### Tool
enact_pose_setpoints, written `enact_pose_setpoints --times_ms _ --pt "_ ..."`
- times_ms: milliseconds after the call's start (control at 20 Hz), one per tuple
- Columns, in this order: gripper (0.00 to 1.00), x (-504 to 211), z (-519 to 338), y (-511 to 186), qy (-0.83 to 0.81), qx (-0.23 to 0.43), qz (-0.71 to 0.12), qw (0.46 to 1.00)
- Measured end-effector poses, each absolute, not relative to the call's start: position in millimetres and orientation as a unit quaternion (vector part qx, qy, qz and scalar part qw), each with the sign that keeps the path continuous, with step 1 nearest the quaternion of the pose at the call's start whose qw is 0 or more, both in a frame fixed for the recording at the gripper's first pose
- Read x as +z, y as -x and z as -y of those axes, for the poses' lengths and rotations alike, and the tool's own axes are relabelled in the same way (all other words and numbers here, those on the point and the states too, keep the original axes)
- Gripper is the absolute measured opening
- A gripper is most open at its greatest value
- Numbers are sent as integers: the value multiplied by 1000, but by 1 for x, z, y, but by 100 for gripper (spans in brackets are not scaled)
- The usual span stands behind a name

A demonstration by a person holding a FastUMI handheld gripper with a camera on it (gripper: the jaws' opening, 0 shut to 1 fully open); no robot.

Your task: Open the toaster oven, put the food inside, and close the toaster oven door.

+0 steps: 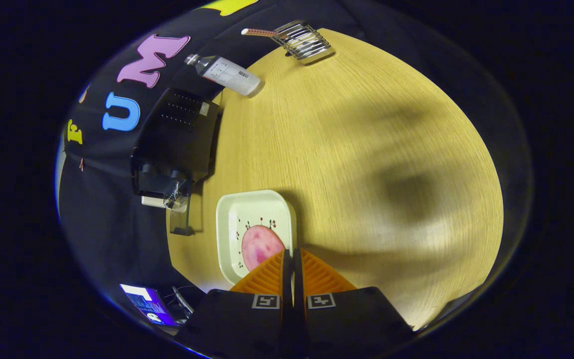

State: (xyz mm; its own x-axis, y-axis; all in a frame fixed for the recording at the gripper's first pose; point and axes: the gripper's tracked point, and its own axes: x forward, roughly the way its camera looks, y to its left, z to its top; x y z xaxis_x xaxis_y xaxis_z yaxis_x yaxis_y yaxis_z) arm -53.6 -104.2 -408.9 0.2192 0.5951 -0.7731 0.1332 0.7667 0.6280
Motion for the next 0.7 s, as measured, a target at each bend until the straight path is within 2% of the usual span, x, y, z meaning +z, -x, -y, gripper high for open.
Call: enact_pose_setpoints --times_ms 700 --pt "6 -322 -1 96 -359 141 -572 724"
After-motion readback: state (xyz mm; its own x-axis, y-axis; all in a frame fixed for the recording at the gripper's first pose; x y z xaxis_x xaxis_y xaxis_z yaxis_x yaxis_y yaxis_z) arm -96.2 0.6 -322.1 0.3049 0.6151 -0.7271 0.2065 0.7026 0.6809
